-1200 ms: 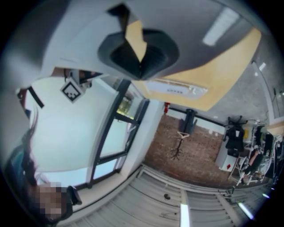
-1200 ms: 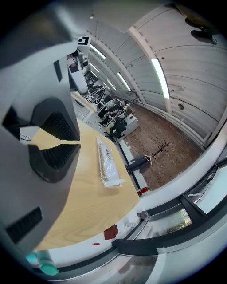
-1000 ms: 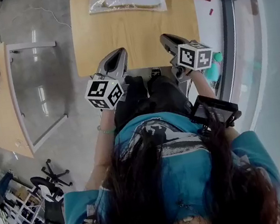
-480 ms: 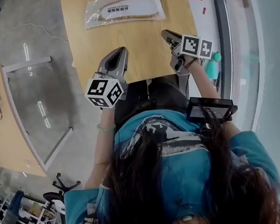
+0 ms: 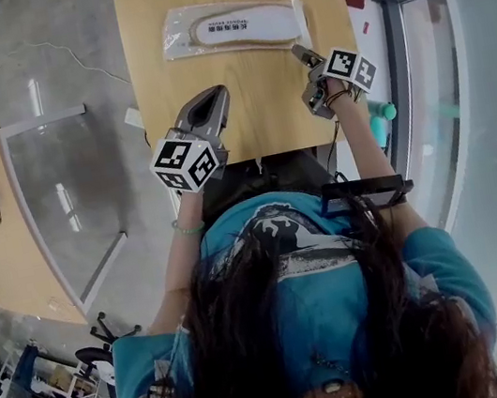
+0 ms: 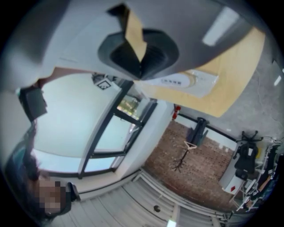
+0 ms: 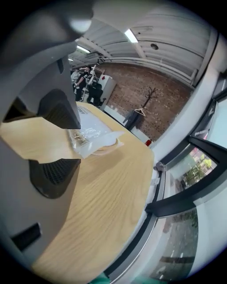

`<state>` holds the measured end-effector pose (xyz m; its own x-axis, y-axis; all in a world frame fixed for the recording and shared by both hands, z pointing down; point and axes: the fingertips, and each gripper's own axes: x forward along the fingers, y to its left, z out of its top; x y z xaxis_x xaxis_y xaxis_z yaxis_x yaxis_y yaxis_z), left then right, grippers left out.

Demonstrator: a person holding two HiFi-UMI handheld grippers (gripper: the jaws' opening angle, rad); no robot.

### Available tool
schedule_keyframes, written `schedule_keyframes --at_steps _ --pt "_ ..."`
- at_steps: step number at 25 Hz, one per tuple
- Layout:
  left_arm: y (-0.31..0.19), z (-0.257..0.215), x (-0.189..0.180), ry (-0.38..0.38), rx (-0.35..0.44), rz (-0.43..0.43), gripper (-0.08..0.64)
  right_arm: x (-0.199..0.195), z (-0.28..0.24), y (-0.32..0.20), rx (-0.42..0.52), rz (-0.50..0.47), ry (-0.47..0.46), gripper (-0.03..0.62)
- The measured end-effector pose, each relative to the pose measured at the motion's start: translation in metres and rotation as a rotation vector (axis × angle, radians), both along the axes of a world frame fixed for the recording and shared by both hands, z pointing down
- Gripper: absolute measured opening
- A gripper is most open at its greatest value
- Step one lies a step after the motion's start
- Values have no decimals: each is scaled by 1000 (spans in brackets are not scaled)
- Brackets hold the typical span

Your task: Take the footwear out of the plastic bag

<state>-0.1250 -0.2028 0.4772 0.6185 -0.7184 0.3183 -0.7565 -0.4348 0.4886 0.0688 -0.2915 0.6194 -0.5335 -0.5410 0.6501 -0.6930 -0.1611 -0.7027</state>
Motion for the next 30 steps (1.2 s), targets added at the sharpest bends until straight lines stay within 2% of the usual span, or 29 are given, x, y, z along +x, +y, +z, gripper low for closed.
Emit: schedule_keyframes --at_steps 5,8,10,17,21,23,30 --pt "-11 5 -20 22 -15 -34 3 0 16 -17 -77 186 -97 187" --pt "-14 7 -27 28 -16 -51 3 3 21 -23 -94 251 -149 184" --pt "-13 9 -32 31 -21 -64 3 2 23 -24 -98 256 -181 171" --pt "-10 16 -36 38 -37 -72 3 -8 15 -22 -97 260 -293 67" --pt "-8 23 -33 60 -66 -61 5 -25 2 -14 -99 241 -357 44" --pt "-6 30 -25 86 -99 -30 76 -32 -4 -6 -112 230 -396 38" --pt "4 63 -2 215 -259 18 152 -44 -15 39 -148 166 -472 32"
